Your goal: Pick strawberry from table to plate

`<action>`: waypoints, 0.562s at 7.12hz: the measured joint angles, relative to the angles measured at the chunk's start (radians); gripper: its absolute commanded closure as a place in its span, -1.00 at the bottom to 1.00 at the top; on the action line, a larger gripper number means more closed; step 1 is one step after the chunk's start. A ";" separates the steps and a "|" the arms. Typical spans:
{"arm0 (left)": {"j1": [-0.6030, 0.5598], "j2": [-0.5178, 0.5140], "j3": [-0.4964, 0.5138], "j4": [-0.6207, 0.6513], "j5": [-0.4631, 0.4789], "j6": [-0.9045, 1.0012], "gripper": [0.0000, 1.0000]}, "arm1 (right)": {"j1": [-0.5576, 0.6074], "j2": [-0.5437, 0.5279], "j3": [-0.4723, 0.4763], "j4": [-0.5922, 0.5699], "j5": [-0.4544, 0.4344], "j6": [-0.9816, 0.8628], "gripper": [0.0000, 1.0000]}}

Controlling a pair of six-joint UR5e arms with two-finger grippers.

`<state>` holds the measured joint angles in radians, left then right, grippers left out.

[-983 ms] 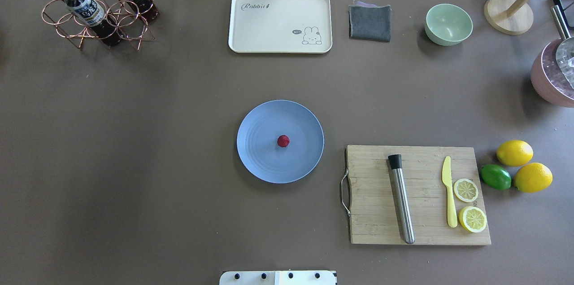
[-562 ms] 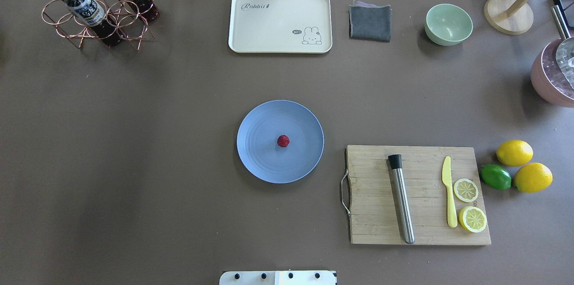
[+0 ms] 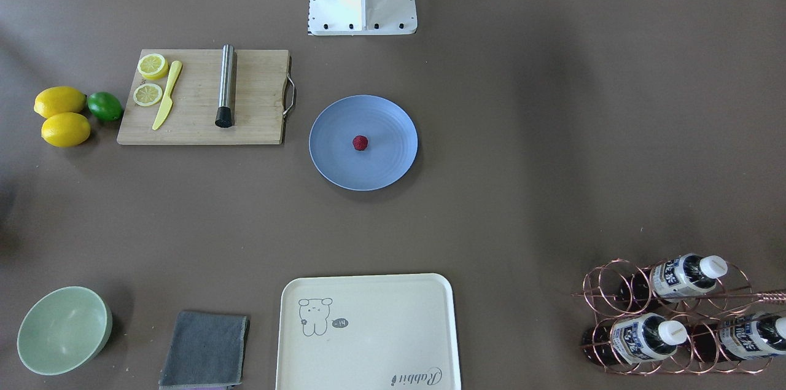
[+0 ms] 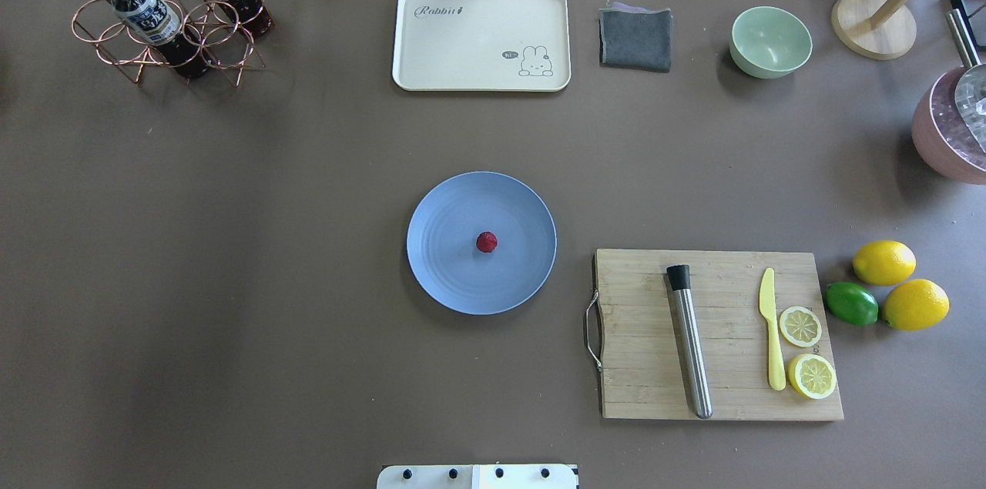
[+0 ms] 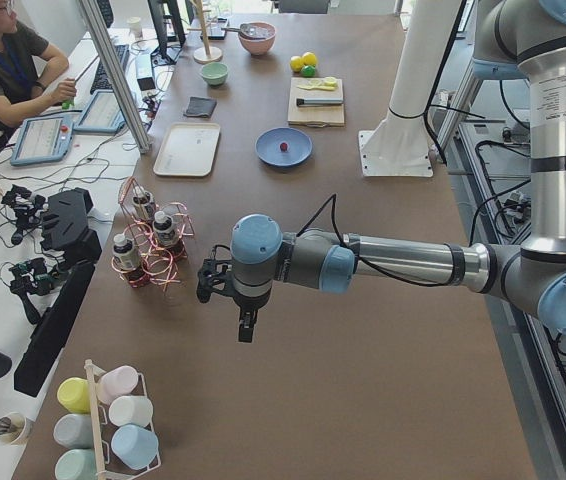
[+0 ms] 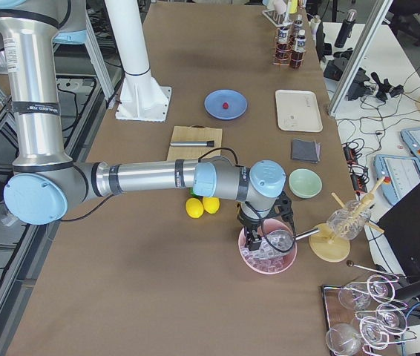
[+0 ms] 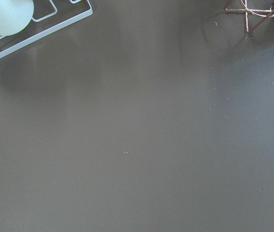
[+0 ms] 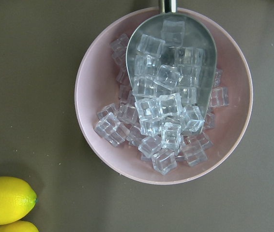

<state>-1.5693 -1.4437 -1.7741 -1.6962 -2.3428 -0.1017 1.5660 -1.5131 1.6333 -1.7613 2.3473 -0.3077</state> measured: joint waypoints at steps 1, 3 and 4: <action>0.001 0.002 0.002 -0.001 0.012 0.000 -0.95 | 0.002 0.000 0.000 -0.001 -0.010 0.000 -1.00; 0.001 0.003 0.003 -0.002 0.018 -0.001 -0.95 | 0.003 0.000 -0.003 -0.003 -0.016 -0.001 -1.00; 0.001 0.003 0.004 -0.002 0.019 -0.001 -0.95 | 0.003 0.000 -0.005 -0.003 -0.017 -0.001 -1.00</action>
<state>-1.5687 -1.4405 -1.7703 -1.6981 -2.3242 -0.1027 1.5691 -1.5127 1.6283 -1.7644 2.3304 -0.3083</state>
